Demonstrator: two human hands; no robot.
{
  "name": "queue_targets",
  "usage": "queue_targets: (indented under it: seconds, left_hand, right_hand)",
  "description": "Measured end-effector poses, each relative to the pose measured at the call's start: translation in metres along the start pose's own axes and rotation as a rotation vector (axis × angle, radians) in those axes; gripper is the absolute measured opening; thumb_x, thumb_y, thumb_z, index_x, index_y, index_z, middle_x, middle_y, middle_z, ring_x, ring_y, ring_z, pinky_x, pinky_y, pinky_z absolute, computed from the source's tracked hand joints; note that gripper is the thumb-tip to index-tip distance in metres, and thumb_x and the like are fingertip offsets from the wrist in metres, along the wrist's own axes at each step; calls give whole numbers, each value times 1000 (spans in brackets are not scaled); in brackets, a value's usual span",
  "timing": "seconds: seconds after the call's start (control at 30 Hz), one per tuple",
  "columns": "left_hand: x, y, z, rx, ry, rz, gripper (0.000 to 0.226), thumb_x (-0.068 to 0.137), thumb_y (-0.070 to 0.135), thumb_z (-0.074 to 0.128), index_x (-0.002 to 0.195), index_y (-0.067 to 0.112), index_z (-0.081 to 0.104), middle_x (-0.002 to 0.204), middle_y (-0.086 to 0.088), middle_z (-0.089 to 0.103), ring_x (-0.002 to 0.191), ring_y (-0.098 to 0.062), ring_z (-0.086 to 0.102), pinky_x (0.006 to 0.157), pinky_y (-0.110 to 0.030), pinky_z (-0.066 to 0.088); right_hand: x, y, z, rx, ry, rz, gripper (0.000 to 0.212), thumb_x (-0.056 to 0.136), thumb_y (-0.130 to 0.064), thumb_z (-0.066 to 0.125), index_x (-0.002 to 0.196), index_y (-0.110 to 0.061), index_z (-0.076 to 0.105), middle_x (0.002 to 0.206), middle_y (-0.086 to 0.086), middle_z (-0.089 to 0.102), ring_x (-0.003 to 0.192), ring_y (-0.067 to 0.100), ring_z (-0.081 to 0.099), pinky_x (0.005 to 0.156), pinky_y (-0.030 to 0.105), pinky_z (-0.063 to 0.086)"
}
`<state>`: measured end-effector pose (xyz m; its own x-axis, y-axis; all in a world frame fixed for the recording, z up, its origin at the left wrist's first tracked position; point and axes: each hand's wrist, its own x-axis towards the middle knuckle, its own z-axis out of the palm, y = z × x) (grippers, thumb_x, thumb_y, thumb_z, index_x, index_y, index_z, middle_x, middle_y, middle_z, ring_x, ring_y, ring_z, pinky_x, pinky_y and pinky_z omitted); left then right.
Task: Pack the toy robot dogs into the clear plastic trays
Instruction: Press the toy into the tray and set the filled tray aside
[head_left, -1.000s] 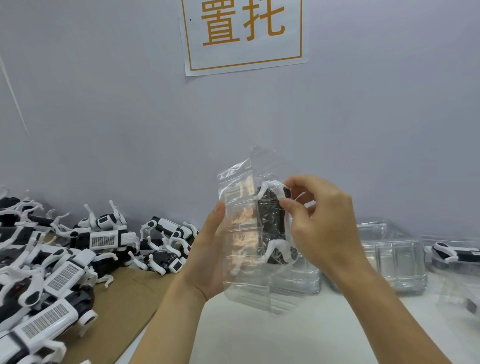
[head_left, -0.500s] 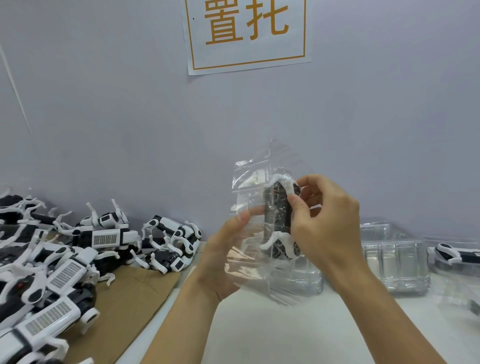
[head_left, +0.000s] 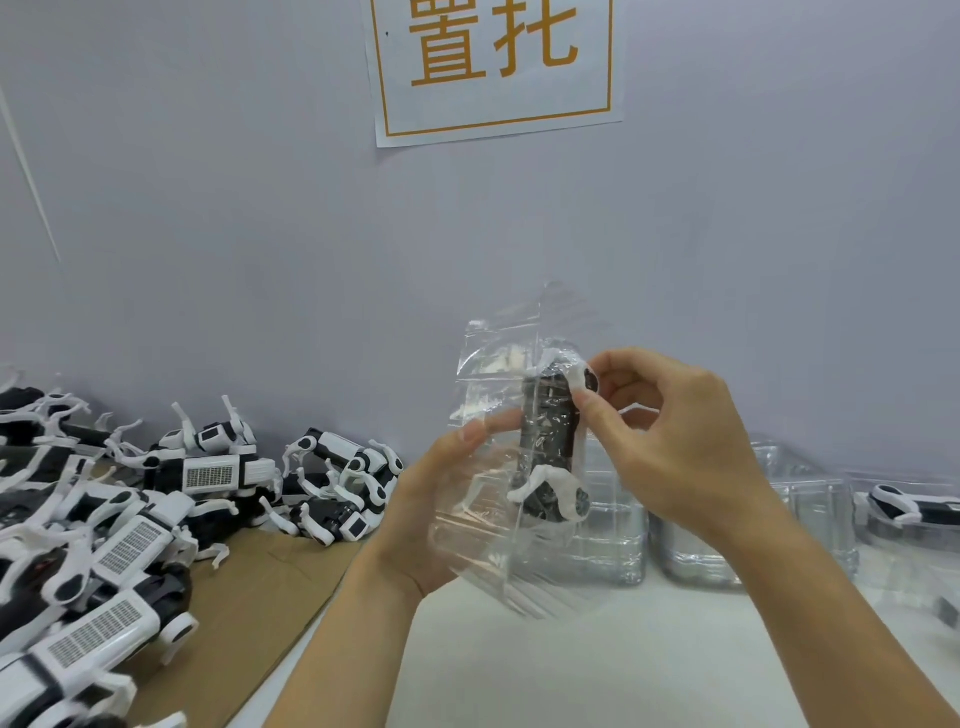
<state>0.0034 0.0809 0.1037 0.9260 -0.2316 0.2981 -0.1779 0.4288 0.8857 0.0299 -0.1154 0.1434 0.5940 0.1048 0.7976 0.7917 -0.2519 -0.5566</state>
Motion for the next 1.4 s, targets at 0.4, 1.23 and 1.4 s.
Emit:
queue_targets:
  seconds: [0.4, 1.23, 1.4]
  left_hand:
    - [2, 5, 0, 70, 113, -10, 48, 75, 39, 75, 116, 13, 74, 117, -21, 70, 104, -35, 69, 84, -46, 57]
    - [13, -41, 14, 1641, -349, -470, 89, 65, 52, 88, 138, 50, 38, 157, 26, 17, 149, -9, 17, 118, -62, -4]
    - [12, -43, -7, 1408, -199, -364, 100, 54, 77, 77, 142, 53, 35, 151, 31, 33, 143, 1, 28, 122, -42, 18]
  right_hand:
    - [0, 12, -5, -48, -111, 149, 18, 93, -19, 66, 107, -30, 69, 85, -9, 67, 77, 11, 68, 72, 26, 57]
    - [1, 40, -27, -155, -130, 440, 21, 92, -20, 60, 95, -37, 72, 90, -16, 70, 68, 8, 69, 53, 12, 45]
    - [-6, 46, -21, -345, -504, 442, 15, 91, -24, 64, 88, -33, 75, 78, -17, 70, 67, -6, 63, 57, 7, 41]
